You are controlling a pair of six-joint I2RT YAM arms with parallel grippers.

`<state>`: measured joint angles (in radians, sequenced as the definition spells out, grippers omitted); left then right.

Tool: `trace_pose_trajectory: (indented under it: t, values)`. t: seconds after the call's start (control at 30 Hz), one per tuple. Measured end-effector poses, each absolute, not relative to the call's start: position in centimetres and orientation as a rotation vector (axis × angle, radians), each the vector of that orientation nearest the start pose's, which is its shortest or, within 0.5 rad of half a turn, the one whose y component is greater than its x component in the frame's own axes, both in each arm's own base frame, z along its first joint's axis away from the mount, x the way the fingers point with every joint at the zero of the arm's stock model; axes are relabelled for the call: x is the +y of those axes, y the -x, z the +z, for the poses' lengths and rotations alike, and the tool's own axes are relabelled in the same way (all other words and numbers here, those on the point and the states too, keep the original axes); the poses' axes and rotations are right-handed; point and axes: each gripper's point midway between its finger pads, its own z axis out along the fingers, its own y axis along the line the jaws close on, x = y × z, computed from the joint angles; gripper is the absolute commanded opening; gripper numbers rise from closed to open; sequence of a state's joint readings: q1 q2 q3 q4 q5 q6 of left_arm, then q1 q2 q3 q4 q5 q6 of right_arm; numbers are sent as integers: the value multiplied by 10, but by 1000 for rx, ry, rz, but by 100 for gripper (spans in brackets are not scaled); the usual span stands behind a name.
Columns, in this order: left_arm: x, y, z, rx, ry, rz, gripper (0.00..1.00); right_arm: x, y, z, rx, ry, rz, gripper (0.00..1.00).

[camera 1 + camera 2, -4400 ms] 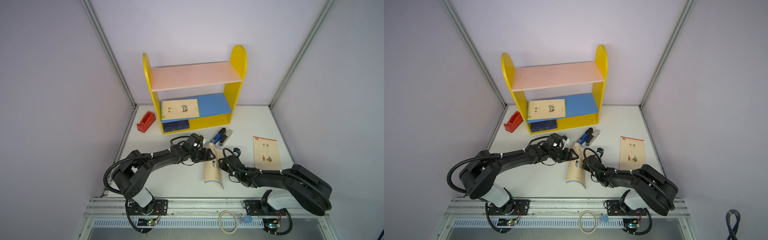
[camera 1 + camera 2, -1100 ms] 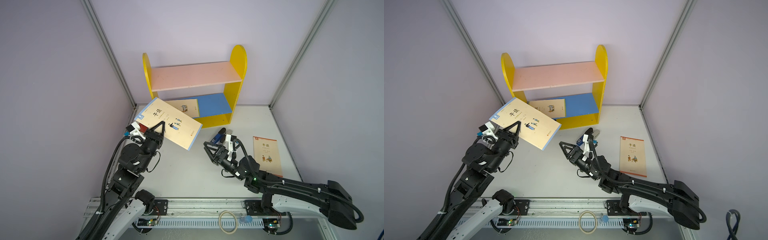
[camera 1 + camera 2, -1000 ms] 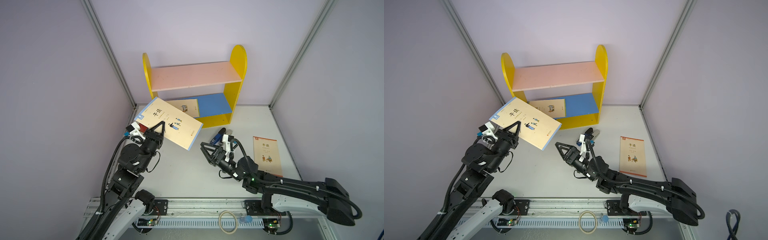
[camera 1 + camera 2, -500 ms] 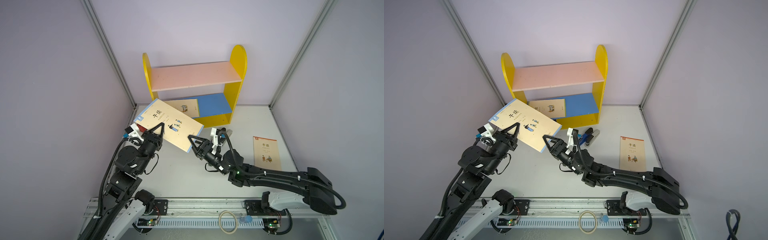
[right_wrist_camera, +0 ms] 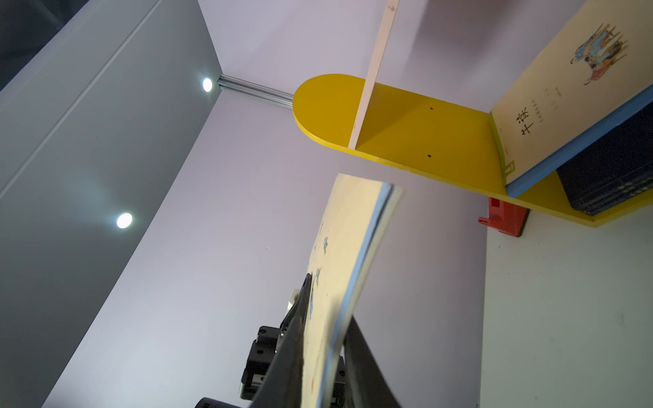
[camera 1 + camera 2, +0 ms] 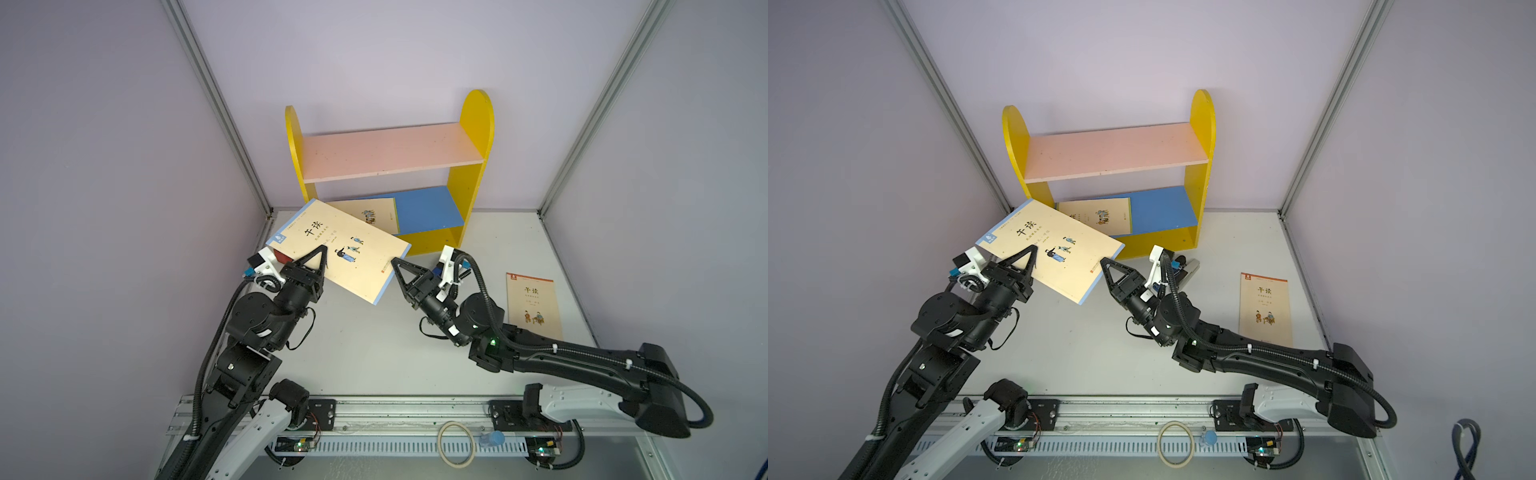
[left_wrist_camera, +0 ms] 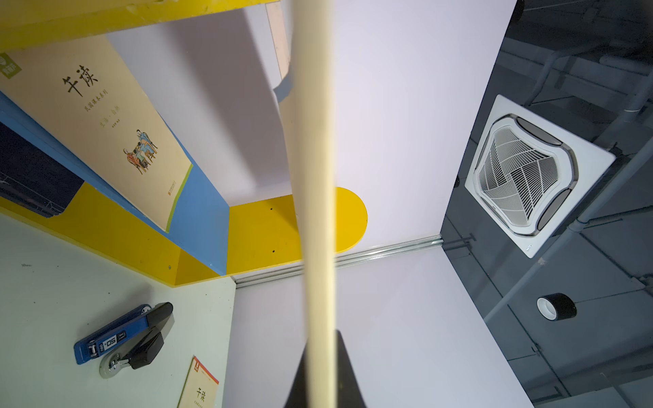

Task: Stacking books/files
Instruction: Pass.

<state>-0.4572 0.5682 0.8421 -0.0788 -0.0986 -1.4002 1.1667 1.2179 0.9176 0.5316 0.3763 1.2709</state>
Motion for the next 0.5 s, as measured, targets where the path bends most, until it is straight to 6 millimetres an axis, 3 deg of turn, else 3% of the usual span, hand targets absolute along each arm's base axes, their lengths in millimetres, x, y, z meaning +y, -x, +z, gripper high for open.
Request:
trace_pose_trajectory:
  t: [0.1, 0.23, 0.5]
  values:
    - [-104, -243, 426, 1349, 776, -1471, 0, 353, -220, 399, 1560, -446, 1726, 23]
    - [-108, -243, 425, 1364, 764, -1482, 0, 360, -221, 390, 1610, -430, 1692, 31]
    - [-104, -235, 437, 1335, 738, -1497, 0, 361, -226, 393, 1627, -428, 1662, 25]
